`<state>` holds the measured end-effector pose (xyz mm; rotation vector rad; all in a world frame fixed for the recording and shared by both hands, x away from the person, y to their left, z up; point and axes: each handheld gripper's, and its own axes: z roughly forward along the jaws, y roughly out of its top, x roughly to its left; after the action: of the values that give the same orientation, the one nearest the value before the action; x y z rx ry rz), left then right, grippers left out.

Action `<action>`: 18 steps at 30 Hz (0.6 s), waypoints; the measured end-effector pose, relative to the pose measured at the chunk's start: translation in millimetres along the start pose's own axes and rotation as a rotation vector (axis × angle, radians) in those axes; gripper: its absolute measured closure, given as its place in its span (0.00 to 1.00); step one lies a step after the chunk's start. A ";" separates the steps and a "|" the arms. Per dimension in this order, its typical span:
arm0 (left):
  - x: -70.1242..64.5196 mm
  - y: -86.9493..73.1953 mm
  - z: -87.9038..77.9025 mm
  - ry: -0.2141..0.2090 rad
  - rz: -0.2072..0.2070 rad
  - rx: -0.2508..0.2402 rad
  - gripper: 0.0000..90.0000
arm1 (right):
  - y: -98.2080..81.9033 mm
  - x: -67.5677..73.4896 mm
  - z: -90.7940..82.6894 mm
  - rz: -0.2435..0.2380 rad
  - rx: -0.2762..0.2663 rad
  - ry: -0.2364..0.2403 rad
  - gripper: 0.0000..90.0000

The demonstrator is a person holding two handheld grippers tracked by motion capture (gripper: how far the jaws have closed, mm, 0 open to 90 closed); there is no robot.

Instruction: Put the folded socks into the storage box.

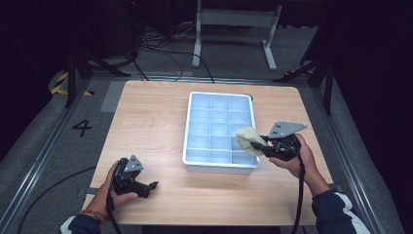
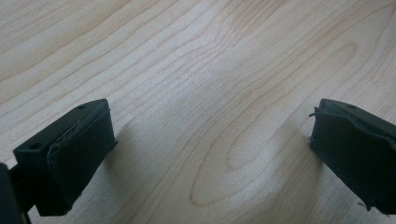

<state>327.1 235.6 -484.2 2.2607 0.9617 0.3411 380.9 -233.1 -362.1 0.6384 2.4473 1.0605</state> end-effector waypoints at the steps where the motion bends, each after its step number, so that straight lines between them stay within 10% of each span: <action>1: 0.0 0.0 0.0 0.000 0.000 0.000 0.00 | 1.1 0.0 1.5 -0.002 0.006 -0.002 0.79; 18: 0.0 0.0 0.0 0.000 0.001 0.000 0.00 | 10.8 -1.5 45.5 -0.067 0.185 -0.014 0.80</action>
<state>327.1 235.6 -484.2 2.2609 0.9610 0.3413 408.4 -201.3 -382.6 0.6128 2.5555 0.8084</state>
